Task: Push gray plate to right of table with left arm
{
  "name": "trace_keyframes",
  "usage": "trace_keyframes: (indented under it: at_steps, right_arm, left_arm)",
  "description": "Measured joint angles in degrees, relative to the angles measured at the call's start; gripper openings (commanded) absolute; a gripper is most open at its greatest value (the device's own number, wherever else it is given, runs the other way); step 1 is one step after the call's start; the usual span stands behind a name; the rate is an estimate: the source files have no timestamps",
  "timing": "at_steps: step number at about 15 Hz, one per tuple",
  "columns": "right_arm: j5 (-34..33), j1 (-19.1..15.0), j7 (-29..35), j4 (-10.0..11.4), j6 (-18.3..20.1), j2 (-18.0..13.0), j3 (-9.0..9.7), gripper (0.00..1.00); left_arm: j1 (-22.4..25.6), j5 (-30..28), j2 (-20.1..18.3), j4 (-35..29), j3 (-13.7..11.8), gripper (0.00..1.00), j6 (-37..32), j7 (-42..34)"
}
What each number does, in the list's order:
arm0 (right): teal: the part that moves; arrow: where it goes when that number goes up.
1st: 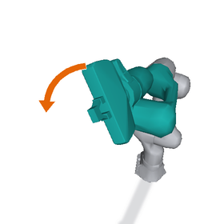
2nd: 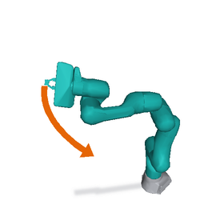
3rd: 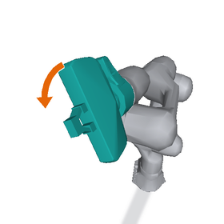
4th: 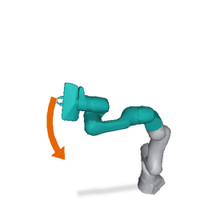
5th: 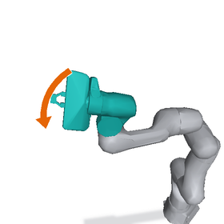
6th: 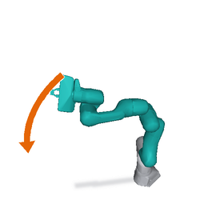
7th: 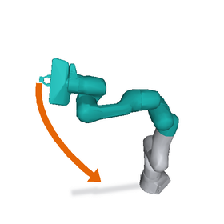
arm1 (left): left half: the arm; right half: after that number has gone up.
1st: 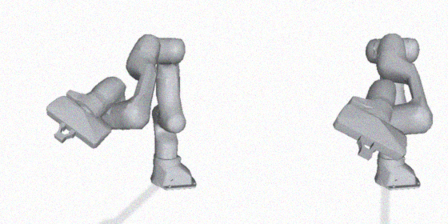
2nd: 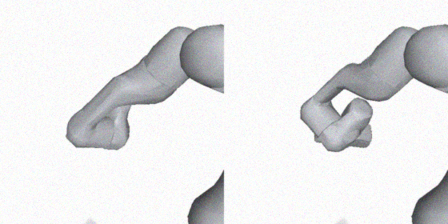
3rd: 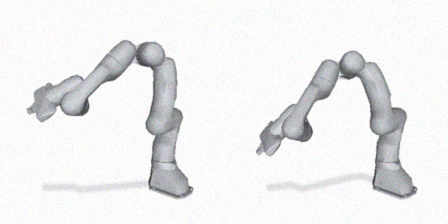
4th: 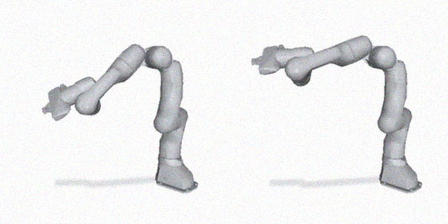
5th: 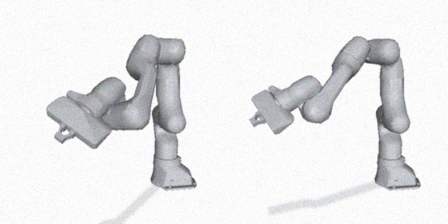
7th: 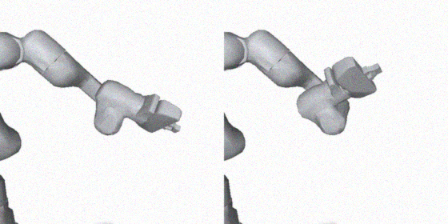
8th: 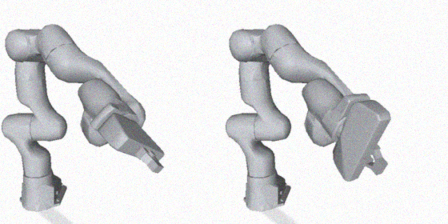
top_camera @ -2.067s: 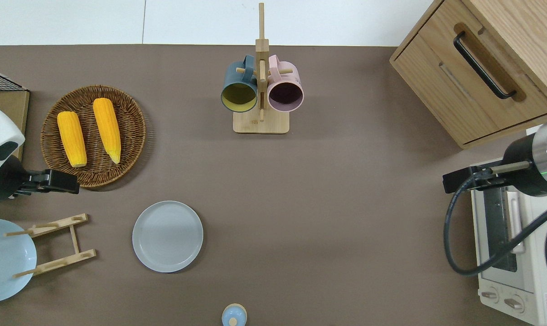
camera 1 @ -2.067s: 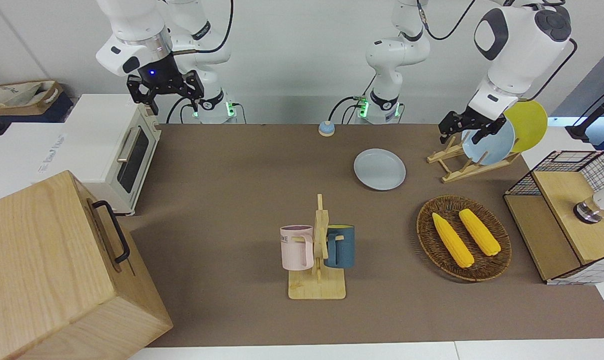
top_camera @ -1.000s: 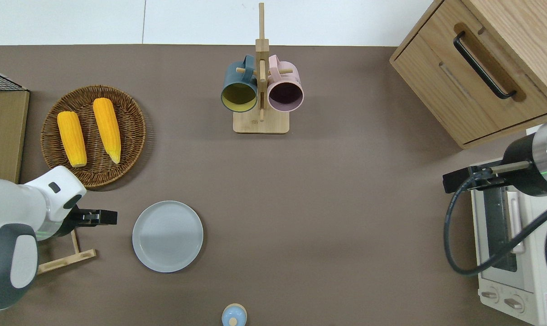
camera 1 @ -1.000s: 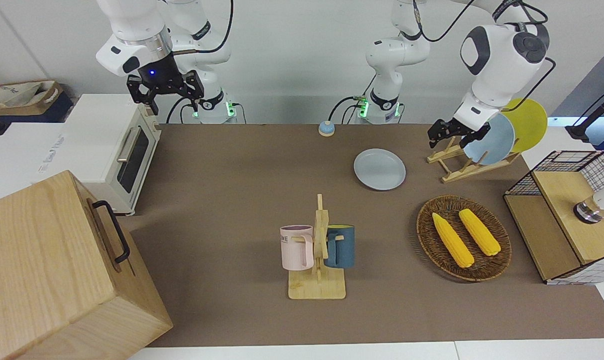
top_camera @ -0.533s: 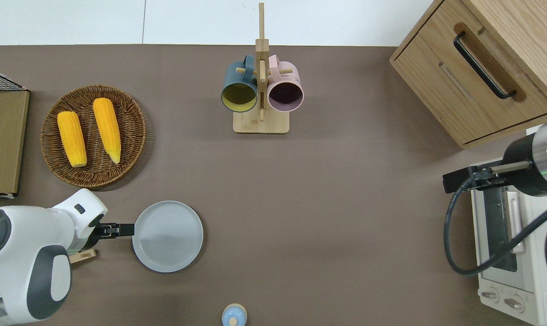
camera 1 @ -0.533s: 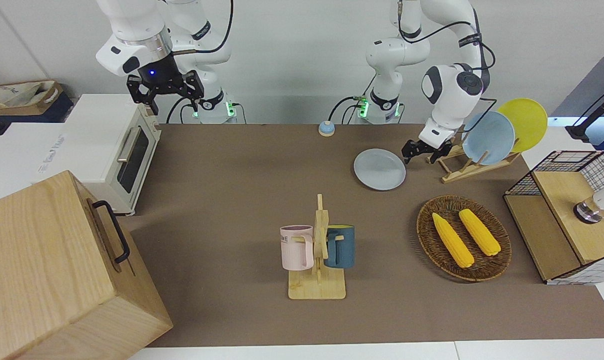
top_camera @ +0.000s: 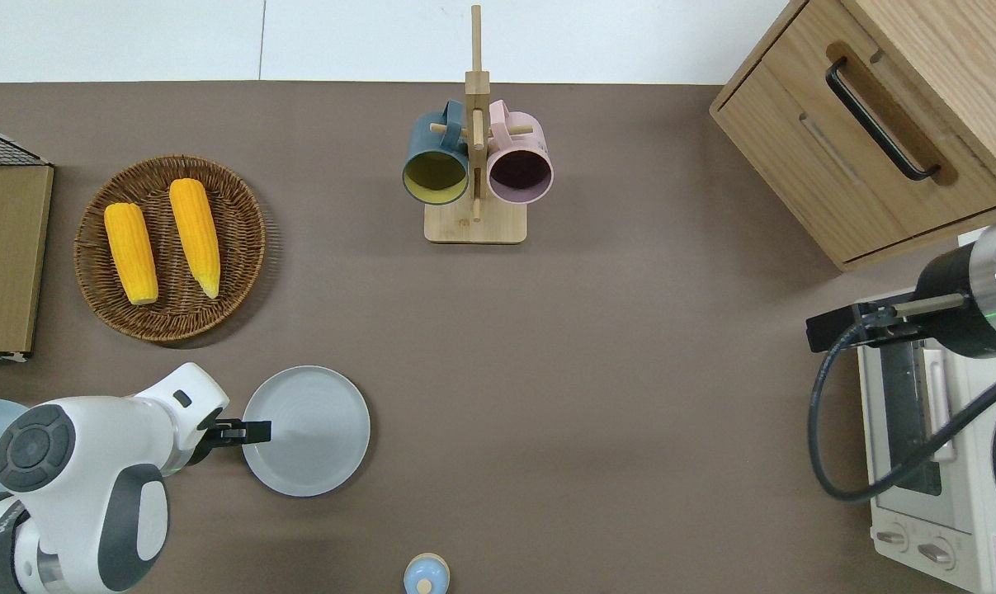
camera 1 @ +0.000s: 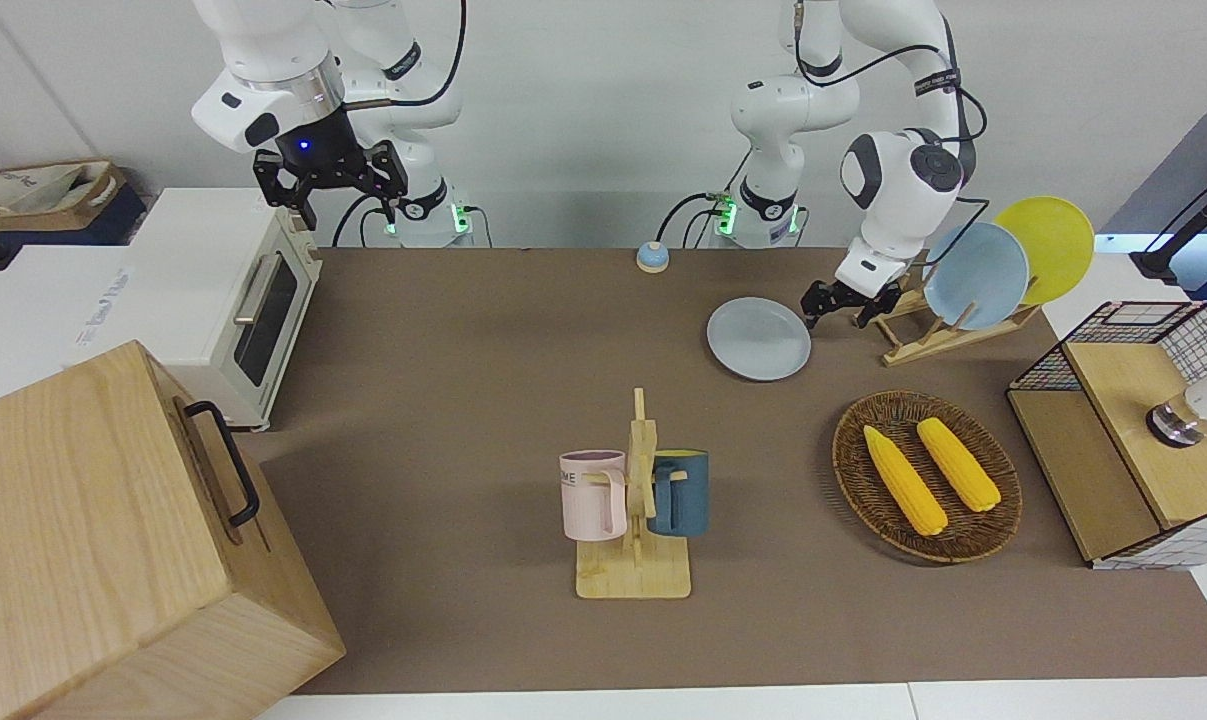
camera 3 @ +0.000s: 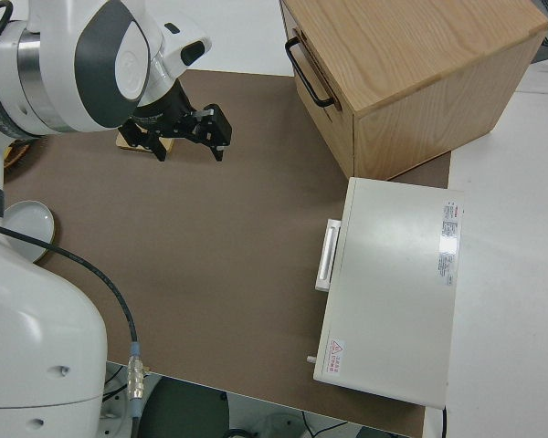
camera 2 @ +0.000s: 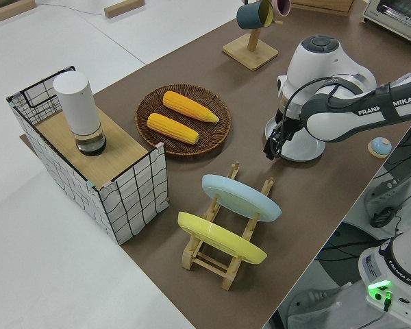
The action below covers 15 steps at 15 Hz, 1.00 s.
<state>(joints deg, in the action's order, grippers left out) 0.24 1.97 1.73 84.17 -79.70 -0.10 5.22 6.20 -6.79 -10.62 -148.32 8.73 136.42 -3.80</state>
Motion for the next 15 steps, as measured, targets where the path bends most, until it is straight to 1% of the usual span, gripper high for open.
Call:
trace_keyframes:
  at_steps: [1, 2, 3, 4, 5, 7, 8, 9, 13, 15]
  right_arm:
    - [0.0, 0.0, 0.0, 0.0, 0.0, 0.0, 0.0, 0.983]
    - [0.0, 0.0, 0.0, 0.0, 0.0, 0.0, 0.0, 0.983]
    - [0.0, 0.0, 0.0, 0.0, 0.0, 0.0, 0.0, 0.983]
    - [0.0, 0.0, 0.0, 0.0, 0.0, 0.0, 0.0, 0.983]
    - [0.0, 0.0, 0.0, 0.0, 0.0, 0.0, 0.0, 0.983]
    - [0.0, 0.0, 0.0, 0.0, 0.0, 0.0, 0.0, 0.983]
    - [0.0, 0.0, 0.0, 0.0, 0.0, 0.0, 0.0, 0.983]
    - [0.0, 0.0, 0.0, 0.0, 0.0, 0.0, 0.0, 0.983]
    - [0.0, 0.0, 0.0, 0.0, 0.0, 0.0, 0.0, 0.983]
    - [0.0, 0.0, 0.0, 0.0, 0.0, 0.0, 0.0, 0.983]
  left_arm:
    - [-0.01, 0.0, 0.36, -0.13, 0.0, 0.98, 0.22, 0.0]
    - [-0.1, 0.0, 0.82, -0.23, 0.01, 0.94, 0.52, 0.0]
    - [-0.33, 0.0, 1.37, -0.34, 0.0, 0.87, 1.01, 0.0]
    - [-0.57, 0.0, 1.82, -0.38, 0.0, 0.76, 1.3, 0.0]
    - [-0.76, -0.01, 2.28, -0.39, 0.0, 0.59, 1.53, 0.04]
    - [-0.86, -0.01, 2.92, -0.39, 0.0, 0.16, 1.8, 0.08]
    - [-0.93, -0.01, 3.21, -0.39, 0.0, 0.03, 1.92, 0.08]
    - [-0.98, 0.0, 3.29, -0.34, -0.07, 0.0, 2.15, 0.09]
    - [-1.19, -0.02, 3.15, -0.3, -0.26, 0.0, 2.18, 0.1]
    - [-1.39, -0.21, 2.5, -0.22, -0.24, 0.0, 2.03, 0.1]
